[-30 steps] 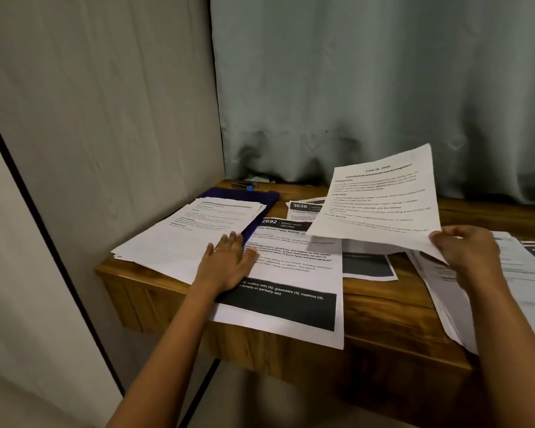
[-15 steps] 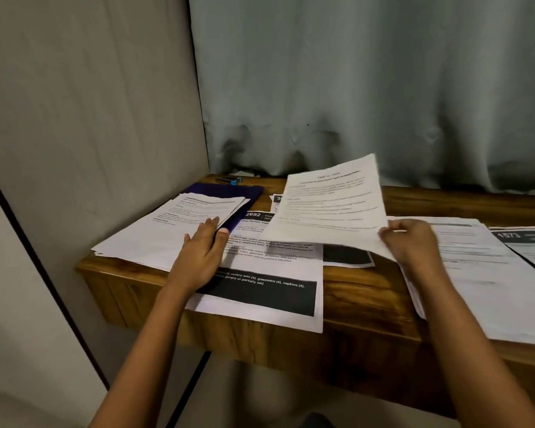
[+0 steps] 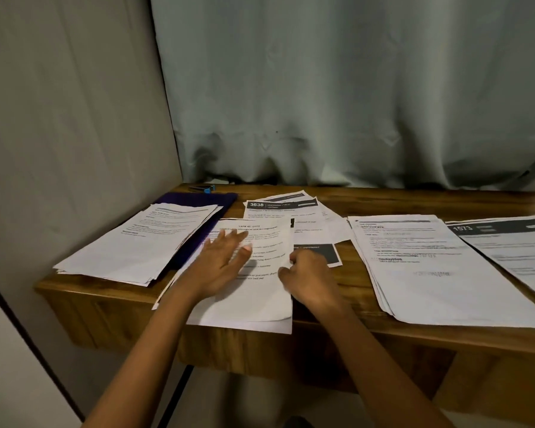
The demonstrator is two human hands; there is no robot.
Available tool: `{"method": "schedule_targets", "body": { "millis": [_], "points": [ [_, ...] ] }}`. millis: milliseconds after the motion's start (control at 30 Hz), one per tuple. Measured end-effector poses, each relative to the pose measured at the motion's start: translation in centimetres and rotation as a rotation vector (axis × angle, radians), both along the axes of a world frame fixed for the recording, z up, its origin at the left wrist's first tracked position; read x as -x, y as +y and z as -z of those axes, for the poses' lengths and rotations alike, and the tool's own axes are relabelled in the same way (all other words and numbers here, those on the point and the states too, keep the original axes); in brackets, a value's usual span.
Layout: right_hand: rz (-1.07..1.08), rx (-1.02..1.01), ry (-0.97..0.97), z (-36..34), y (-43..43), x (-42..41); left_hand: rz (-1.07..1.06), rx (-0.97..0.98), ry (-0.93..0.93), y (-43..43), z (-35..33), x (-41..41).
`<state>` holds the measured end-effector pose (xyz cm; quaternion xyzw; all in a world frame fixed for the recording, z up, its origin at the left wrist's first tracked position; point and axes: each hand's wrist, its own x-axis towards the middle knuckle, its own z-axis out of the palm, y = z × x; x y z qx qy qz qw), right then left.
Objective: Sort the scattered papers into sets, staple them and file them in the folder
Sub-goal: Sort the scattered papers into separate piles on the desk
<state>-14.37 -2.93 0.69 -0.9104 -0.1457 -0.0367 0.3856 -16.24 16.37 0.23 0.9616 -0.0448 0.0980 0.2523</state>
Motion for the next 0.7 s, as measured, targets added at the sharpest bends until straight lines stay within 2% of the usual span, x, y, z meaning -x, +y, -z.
{"method": "schedule_targets", "body": {
  "millis": [133, 233, 333, 533, 700],
  "points": [
    [0.199, 0.138, -0.083, -1.1, -2.0, -2.8, -0.003, -0.094, 0.172, -1.3, 1.3, -0.8],
    [0.326, 0.252, 0.038, -1.3, -3.1, -5.5, -0.029, -0.161, 0.194, -1.5, 2.3, -0.9],
    [0.318, 0.292, 0.129, -1.1, -3.4, -6.8, -0.053, -0.245, 0.164, -1.5, 3.0, -0.8],
    [0.237, 0.149, 0.232, -2.0, -3.9, -7.4, -0.068, -0.274, 0.141, -1.6, 3.2, -0.9],
    [0.291, -0.227, 0.140, -3.5, -4.7, -8.0, -0.072, -0.285, 0.156, -1.8, 3.0, -0.7]
  ]
}}
